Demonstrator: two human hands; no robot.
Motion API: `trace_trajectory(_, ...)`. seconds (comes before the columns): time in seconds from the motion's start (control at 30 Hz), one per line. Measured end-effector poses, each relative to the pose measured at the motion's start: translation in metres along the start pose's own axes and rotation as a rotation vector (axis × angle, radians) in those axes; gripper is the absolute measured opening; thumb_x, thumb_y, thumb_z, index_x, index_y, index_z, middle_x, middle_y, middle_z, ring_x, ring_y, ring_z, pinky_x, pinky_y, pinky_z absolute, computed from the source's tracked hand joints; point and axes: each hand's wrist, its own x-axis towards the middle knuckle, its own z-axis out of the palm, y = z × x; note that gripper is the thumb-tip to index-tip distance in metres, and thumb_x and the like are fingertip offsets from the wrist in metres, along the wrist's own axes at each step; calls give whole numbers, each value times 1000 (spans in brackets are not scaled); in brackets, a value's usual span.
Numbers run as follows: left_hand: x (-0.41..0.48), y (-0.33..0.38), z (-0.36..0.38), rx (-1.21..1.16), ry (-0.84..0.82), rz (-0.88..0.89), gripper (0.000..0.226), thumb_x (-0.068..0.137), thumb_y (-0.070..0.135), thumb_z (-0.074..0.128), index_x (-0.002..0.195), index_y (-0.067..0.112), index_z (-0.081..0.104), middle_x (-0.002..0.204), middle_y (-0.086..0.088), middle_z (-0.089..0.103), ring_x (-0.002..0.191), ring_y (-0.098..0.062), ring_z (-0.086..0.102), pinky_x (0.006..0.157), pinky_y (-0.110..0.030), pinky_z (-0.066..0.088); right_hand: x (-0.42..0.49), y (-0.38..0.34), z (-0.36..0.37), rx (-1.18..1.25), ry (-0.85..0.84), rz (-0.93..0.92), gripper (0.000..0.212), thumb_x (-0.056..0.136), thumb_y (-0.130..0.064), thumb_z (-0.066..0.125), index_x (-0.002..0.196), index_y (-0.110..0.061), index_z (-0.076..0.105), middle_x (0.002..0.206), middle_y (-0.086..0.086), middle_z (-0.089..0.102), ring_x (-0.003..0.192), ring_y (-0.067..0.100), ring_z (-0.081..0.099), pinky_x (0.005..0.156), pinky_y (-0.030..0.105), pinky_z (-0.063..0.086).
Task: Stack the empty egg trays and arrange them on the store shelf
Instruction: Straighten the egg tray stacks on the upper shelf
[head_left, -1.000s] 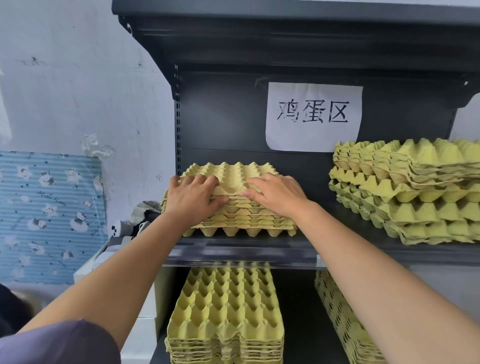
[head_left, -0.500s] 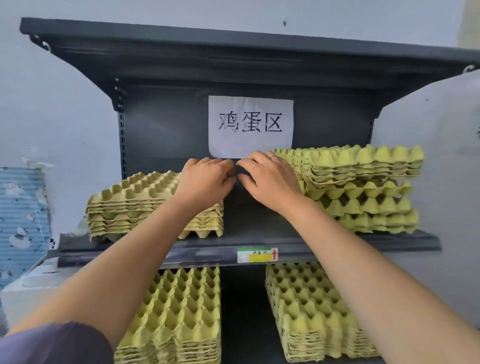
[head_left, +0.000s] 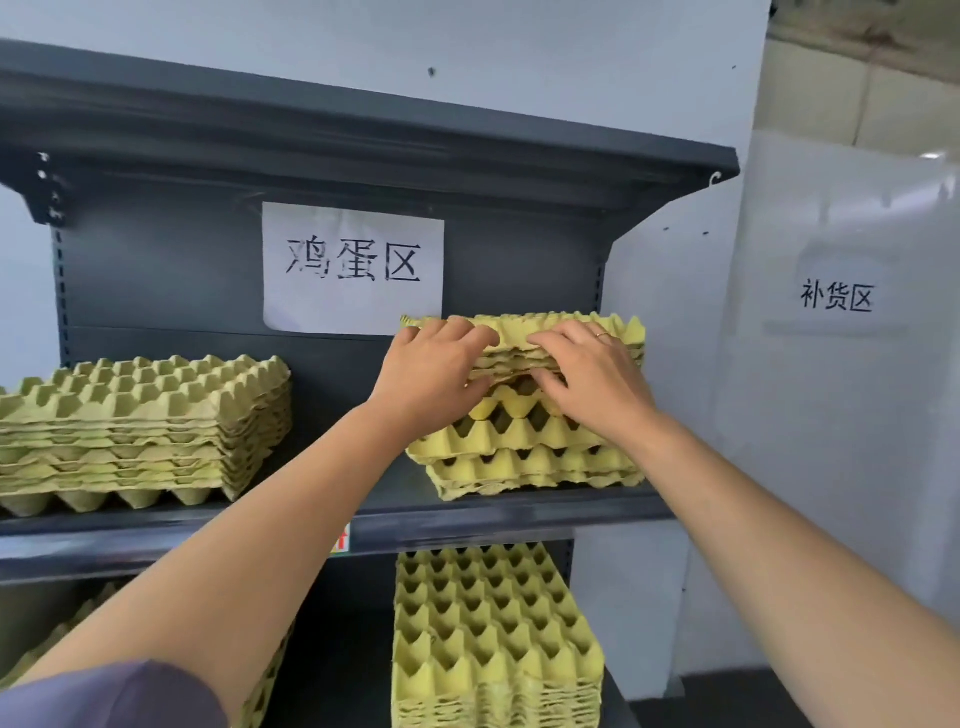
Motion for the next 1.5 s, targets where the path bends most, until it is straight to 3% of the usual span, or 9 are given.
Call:
trace_trajectory(0.23,44,17,30,54,25,74,48,92,41,46,137,27,36,136,4,42,124,-21,40,101,-38,30,16,58,10,-99,-68,45,59,90,-36,59,144,-27,36,145,-2,38,135,23,32,106,41,29)
trace_trajectory(0.37,72,21,52,118,3,80,64,87,48,49,143,26,27,139,1,40,126,-23,39,102,-41,30,29,79,19,-171,-178,47,87,82,-42,68,151,-33,14,157,-1,19,144,23,16,112,44,20)
trace_trajectory(0.47,86,24,65,181,-47,84,78,81,57,55,144,27,21,139,-1,39,124,-25,40,100,-44,32,37,95,25,-186,-248,40,97,80,-45,70,151,-34,5,159,-2,15,145,21,15,114,46,18)
trace_trajectory(0.7,101,27,65,209,-146,121,69,80,58,60,137,28,35,127,-1,44,116,-23,48,93,-43,41,51,113,28,-63,-291,-38,92,76,-47,73,149,-26,21,140,0,35,120,24,45,99,39,40)
trace_trajectory(1.2,98,42,39,352,-80,-36,68,76,50,69,131,33,34,129,4,43,113,-22,48,95,-41,33,40,111,-5,-209,112,-234,78,77,-61,63,143,-32,33,130,-1,47,112,25,48,91,43,31)
trace_trajectory(1.4,83,33,32,462,-40,-37,63,78,46,69,130,29,38,136,5,41,118,-22,49,104,-41,30,23,79,2,-246,294,-200,66,67,-55,74,124,-26,57,103,6,61,87,27,58,75,42,36)
trace_trajectory(1.5,75,22,30,402,-64,-45,62,81,37,68,133,25,38,142,2,37,126,-25,43,108,-43,29,19,55,8,-205,322,-197,61,63,-55,76,114,-23,62,93,6,62,79,27,58,70,39,36)
